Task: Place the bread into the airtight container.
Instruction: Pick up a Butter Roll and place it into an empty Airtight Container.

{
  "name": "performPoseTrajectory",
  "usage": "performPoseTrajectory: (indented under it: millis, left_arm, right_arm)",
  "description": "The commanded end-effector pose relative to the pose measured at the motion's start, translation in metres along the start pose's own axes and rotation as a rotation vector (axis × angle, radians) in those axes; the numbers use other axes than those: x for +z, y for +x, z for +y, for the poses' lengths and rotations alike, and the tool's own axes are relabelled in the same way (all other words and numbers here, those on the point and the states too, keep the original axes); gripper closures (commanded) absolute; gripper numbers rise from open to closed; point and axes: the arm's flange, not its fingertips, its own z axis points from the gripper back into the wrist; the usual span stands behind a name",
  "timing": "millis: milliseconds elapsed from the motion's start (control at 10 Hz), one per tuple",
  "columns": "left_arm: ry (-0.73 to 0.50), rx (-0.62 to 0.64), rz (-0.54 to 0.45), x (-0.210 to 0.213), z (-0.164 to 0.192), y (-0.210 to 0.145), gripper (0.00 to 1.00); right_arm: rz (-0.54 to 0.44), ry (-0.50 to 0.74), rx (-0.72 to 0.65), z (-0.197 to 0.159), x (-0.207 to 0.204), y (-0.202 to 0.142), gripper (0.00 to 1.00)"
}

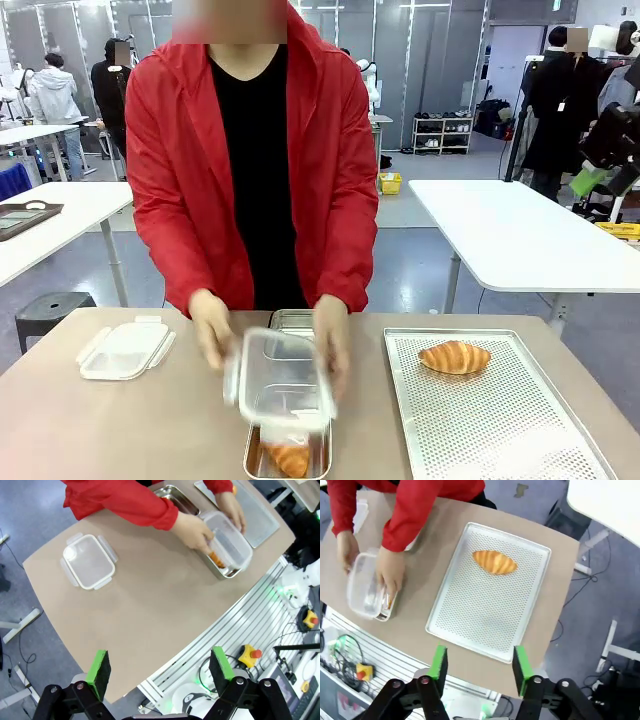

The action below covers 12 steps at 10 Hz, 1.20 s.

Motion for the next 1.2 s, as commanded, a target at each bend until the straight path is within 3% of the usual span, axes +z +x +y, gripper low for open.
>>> performPoseTrajectory:
  millis: [0,200,400,500,1100]
  left_arm:
    - [-0.008,-0.017,-0.003,0.001,-0.001,0.0,0.0]
    - [-0.008,-0.017,-0.003,0.001,-0.001,0.0,0.0]
    - [-0.008,-0.017,-0.003,0.001,-0.001,0.0,0.0]
    - [-0.008,-0.017,-0.003,0.001,-0.001,0.0,0.0]
    - [-0.008,-0.017,-0.003,0.001,-0.001,0.0,0.0]
  right_arm:
    - [0.037,-0.034,0.114,-0.006,0.005,-0.009,0.15]
    - [0.042,-0.043,0.153,-0.005,0.008,-0.017,0.0]
    - [0.03,-0.034,0.128,-0.002,0.004,-0.026,0.0]
    - [0.035,-0.06,0.097,0.0,0.0,-0.028,0.12]
    - [0.037,-0.045,0.129,0.0,0.008,-0.016,0.12]
